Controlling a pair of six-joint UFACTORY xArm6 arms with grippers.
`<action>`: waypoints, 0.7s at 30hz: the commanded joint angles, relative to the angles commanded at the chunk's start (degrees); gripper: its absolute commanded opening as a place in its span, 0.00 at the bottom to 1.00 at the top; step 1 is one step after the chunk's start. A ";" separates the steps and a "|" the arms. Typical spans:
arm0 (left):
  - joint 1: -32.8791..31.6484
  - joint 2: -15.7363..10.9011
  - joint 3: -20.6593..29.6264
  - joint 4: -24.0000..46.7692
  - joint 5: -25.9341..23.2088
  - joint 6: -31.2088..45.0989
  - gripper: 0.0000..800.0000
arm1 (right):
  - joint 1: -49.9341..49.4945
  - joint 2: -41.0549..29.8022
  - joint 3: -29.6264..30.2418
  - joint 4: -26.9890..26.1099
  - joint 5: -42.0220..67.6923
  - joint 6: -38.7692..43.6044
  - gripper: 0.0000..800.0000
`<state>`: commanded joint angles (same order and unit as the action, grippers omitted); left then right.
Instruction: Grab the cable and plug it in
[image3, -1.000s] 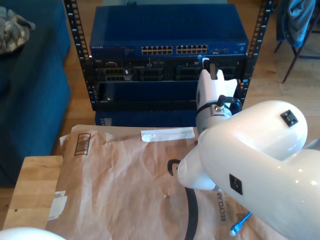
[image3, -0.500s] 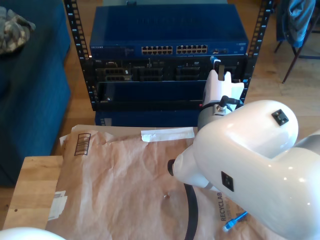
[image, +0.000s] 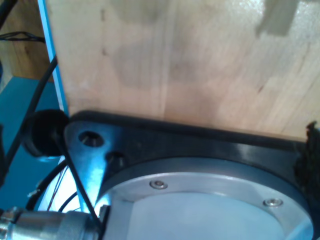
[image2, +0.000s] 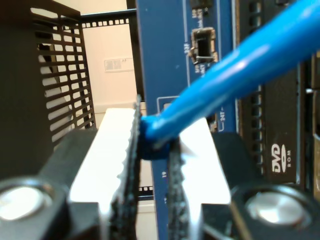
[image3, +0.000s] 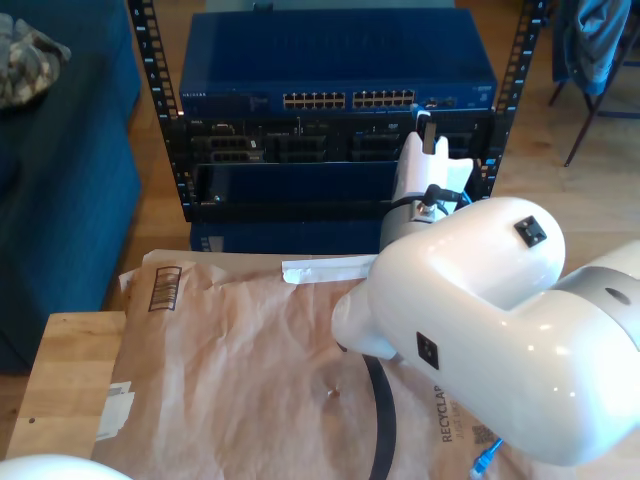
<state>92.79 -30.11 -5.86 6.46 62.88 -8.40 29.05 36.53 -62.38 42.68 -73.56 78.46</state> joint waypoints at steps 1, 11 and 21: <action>0.00 0.00 0.00 0.00 0.00 0.00 1.00 | -0.09 0.35 -0.53 0.00 0.00 0.00 0.00; 0.00 0.00 0.00 0.00 0.00 0.00 1.00 | -0.88 1.85 -2.46 -0.09 0.44 0.00 0.00; 0.00 0.00 0.00 0.00 0.00 0.00 1.00 | -1.49 2.02 -2.73 -0.44 0.44 -1.58 0.00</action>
<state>92.79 -30.11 -5.86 6.46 62.88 -8.40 27.56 38.55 -65.11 42.24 -73.12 76.88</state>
